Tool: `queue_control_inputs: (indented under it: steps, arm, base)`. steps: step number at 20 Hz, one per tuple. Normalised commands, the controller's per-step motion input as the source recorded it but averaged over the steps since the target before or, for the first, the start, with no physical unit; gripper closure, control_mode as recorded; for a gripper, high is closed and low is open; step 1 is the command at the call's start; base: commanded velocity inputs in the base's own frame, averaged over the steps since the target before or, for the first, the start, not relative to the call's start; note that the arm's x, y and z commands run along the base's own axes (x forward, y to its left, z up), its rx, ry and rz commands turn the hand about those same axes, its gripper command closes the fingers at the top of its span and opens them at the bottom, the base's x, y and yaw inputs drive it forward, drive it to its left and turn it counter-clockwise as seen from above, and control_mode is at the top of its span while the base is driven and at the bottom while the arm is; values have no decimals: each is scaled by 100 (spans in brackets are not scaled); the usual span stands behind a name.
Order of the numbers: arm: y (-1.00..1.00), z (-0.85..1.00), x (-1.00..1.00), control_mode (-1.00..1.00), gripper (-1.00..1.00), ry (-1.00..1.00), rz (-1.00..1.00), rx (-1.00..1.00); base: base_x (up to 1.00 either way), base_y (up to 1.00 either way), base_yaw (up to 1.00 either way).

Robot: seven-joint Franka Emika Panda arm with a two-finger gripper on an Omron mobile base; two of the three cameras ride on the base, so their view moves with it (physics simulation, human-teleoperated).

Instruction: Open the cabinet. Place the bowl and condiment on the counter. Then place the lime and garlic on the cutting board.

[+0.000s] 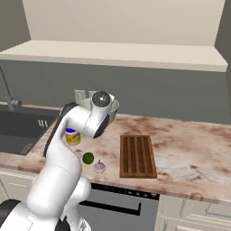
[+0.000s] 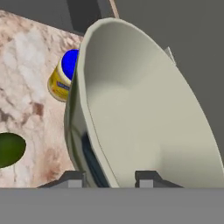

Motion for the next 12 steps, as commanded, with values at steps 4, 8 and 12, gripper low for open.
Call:
queue_control_inputs:
  steps: [4,8,12]
  arm:
    - [0,-57,100,-100,100,8,11,0]
    - [0,-60,99,-100,100,9,6,0]
    - [0,-53,90,-100,100,2,1,0]
  base:
    - [0,0,0]
    - [0,0,0]
    - [0,0,0]
